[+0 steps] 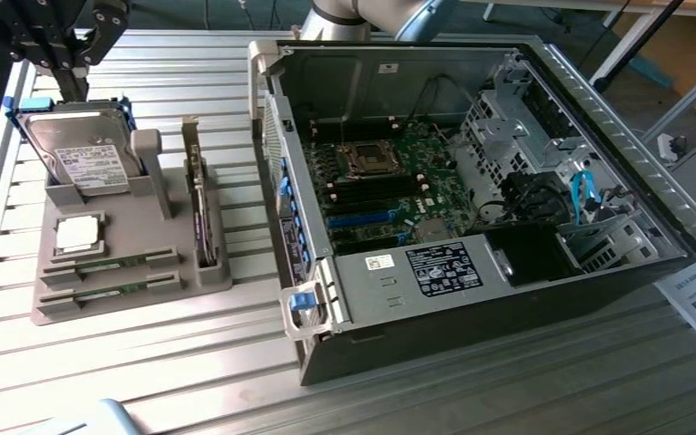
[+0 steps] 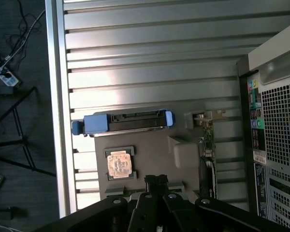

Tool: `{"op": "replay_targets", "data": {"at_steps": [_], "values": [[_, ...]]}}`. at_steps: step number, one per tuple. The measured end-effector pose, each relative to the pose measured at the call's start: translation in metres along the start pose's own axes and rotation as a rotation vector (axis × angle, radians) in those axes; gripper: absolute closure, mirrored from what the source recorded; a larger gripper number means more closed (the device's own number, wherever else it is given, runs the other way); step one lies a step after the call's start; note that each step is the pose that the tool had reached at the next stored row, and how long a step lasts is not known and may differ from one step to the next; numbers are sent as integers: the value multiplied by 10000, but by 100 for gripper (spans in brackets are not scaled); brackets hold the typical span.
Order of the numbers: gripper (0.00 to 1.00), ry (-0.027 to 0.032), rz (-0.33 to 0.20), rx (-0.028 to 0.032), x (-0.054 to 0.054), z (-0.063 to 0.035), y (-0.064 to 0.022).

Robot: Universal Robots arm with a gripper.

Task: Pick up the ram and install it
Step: 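Reach for the ram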

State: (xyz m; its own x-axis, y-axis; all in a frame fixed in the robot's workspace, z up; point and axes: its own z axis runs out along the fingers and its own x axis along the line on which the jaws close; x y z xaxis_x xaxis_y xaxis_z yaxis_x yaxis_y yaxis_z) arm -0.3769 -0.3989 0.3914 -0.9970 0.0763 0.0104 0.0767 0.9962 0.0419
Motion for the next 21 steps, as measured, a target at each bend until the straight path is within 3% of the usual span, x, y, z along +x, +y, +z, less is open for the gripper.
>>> {"op": "replay_targets", "data": {"at_steps": [9,21], "values": [[90,2,-9,5,-2,-1,-16],[90,-1,-8,31,-16,-9,-195]]}}
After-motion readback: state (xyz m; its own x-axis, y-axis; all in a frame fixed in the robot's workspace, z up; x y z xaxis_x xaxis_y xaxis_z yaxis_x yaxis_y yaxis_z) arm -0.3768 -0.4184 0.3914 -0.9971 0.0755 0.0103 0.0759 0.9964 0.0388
